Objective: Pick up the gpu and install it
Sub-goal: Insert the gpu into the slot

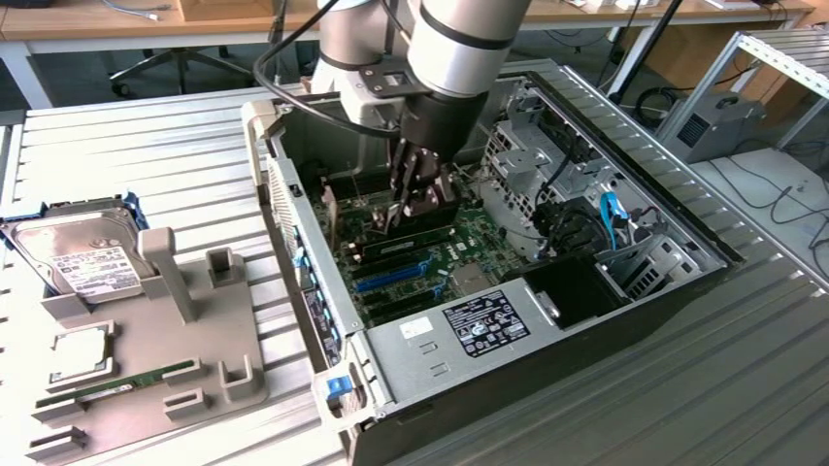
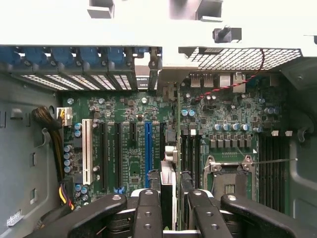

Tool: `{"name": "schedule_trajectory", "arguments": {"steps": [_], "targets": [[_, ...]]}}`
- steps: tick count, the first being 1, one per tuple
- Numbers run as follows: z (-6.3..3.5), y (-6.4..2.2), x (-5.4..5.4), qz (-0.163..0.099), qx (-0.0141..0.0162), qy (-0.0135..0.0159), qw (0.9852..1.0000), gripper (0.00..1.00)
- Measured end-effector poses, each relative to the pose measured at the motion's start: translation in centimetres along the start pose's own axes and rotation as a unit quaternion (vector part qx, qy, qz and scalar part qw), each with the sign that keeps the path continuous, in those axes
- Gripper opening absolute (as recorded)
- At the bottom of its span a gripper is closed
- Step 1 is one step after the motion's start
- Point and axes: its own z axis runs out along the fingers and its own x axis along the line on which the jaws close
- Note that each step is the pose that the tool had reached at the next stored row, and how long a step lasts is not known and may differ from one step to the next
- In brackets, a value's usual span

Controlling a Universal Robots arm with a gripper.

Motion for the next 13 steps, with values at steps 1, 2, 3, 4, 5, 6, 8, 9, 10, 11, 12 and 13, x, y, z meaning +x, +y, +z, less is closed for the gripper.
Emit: {"name": "schedule_trajectory", "arguments": {"steps": [1,2,3,4,5,6,8,9,10,11,12,13], "targets": [[0.03,0.0,0.06,0.0,0.0,0.0001,1.0,0.26],[0.06,-0.01,0.11,0.0,0.0,0.0,1.0,0.26],[0.08,-0.01,0.15,0.0,0.0,-0.0001,1.0,0.26],[0.09,-0.01,0.2,0.0,0.0,0.0,1.0,0.26],[0.12,-0.01,0.25,0.0,0.0,-0.0001,1.0,0.26],[0.13,-0.02,0.29,0.0,0.0,0.0,1.0,0.26],[0.21,-0.02,0.43,0.0,0.0,0.0,1.0,0.26],[0.24,-0.02,0.47,0.0,0.0,0.0,1.0,0.26],[0.27,-0.03,0.52,0.0,0.0,0.0,1.0,0.26],[0.3,-0.03,0.57,0.0,0.0,0.0,1.0,0.26],[0.33,-0.03,0.61,0.0,0.0,0.0,1.0,0.26],[0.35,-0.04,0.66,0.0,0.0,0.0,1.0,0.26]]}}
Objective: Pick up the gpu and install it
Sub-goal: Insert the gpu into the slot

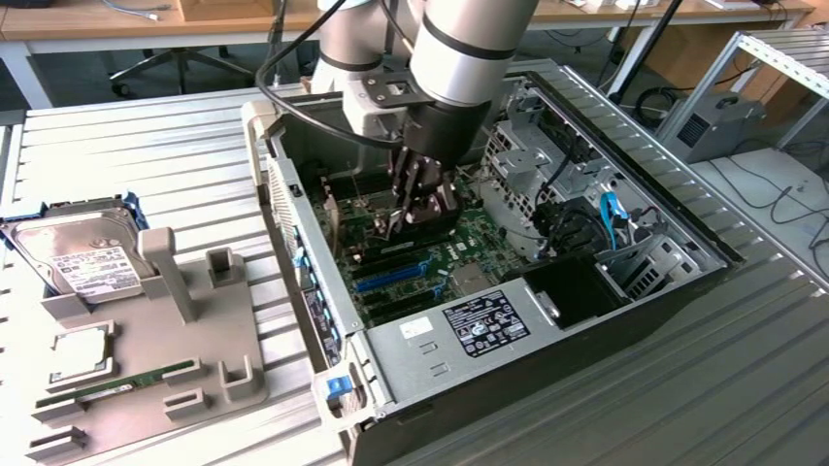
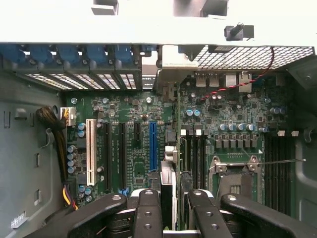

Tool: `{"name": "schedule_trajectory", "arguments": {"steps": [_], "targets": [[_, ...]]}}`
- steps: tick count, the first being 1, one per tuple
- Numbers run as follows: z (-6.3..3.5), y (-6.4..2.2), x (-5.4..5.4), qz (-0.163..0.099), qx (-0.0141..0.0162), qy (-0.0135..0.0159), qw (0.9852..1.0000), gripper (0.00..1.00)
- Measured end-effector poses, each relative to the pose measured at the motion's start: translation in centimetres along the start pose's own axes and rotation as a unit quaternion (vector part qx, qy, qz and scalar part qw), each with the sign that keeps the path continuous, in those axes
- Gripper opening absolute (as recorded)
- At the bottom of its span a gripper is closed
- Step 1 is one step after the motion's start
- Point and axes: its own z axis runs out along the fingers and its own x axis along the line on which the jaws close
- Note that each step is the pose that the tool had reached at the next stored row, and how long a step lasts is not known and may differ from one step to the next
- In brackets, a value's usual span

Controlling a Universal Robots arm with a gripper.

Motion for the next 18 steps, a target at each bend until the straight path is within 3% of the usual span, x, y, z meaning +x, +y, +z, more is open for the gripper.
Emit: {"name": "schedule_trajectory", "arguments": {"steps": [18], "targets": [[0.8,0.07,0.37,0.0,0.0,0.0004,1.0,0.26]]}}
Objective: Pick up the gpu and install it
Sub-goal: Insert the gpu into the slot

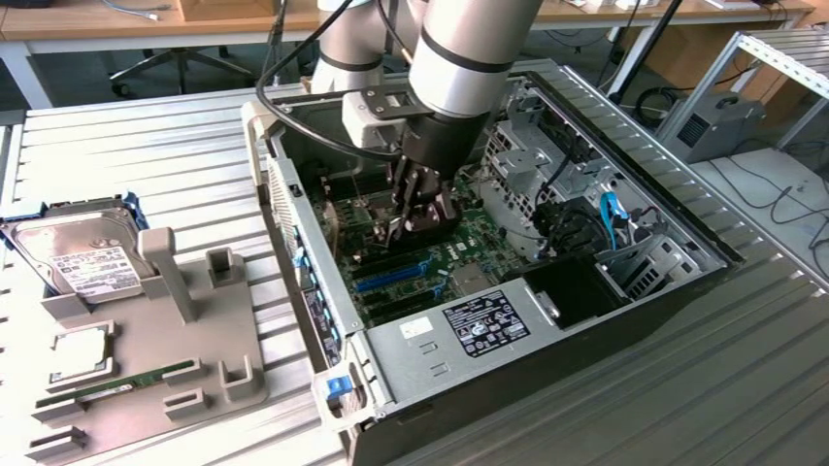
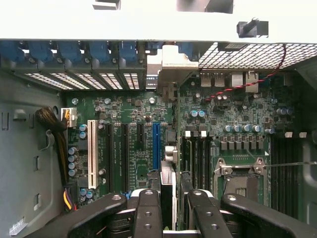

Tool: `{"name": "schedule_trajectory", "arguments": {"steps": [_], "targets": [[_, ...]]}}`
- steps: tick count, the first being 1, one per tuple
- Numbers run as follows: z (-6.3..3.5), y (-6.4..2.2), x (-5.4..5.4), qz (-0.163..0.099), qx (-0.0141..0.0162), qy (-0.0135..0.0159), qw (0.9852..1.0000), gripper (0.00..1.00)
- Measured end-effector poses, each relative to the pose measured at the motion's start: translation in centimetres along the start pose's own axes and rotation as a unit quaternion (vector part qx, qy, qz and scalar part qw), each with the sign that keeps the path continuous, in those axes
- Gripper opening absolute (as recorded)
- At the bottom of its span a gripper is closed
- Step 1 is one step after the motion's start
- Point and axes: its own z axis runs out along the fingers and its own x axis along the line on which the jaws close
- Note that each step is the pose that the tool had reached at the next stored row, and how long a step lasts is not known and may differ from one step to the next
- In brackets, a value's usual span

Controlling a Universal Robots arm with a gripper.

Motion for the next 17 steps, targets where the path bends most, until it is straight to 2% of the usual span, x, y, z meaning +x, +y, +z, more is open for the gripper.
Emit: {"name": "schedule_trajectory", "arguments": {"steps": [10,12,14,15,17], "targets": [[0.18,-0.02,0.01,0.001,0.0002,0.0029,1.0,0.26],[0.17,-0.01,0.01,0.001,0.0001,0.0053,1.0,0.26],[0.17,-0.01,0.01,0.001,0.0002,0.0117,0.9999,0.26],[0.18,-0.02,0.01,0.002,0.0002,0.0138,0.9999,0.26],[0.21,-0.02,0.02,0.002,0.0002,0.0149,0.9999,0.26]]}}
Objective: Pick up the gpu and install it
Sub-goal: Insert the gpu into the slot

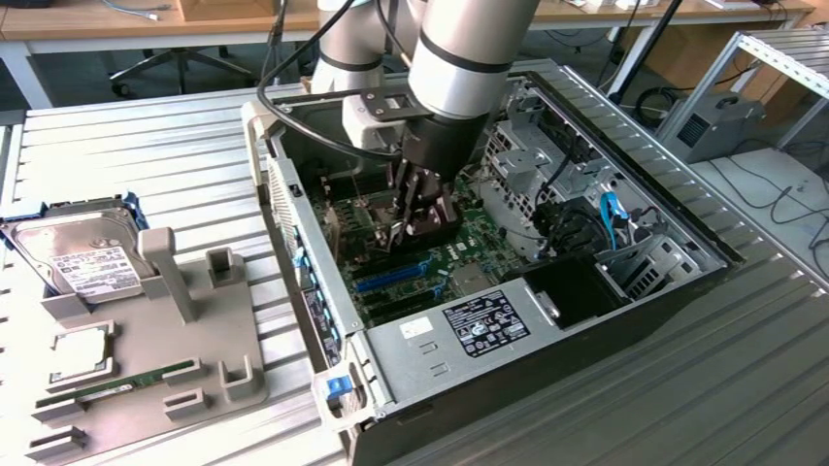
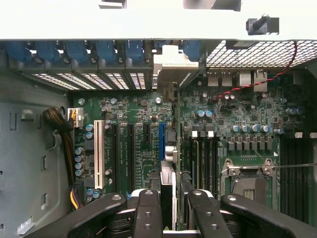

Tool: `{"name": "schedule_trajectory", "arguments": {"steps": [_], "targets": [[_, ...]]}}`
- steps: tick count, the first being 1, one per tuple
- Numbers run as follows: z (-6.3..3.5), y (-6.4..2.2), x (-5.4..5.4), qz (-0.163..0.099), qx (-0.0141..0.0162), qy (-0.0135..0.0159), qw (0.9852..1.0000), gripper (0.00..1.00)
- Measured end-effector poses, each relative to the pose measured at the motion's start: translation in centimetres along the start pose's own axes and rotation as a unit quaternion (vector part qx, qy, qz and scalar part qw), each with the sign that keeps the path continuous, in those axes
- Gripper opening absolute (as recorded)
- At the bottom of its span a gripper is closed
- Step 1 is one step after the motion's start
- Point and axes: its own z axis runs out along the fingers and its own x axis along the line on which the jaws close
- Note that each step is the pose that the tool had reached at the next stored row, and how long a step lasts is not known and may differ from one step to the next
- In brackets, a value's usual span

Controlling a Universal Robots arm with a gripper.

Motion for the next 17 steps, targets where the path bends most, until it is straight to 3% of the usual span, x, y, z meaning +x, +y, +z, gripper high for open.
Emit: {"name": "schedule_trajectory", "arguments": {"steps": [13,14,16,17], "targets": [[0.57,-0.05,0.25,0.0,0.0001,0.001,1.0,0.26],[0.57,-0.05,0.25,0.0,0.0001,0.0041,1.0,0.26],[0.57,-0.04,0.25,0.001,0.0001,0.0151,0.9999,0.26],[0.57,-0.04,0.25,0.002,0.0002,0.0185,0.9998,0.26]]}}
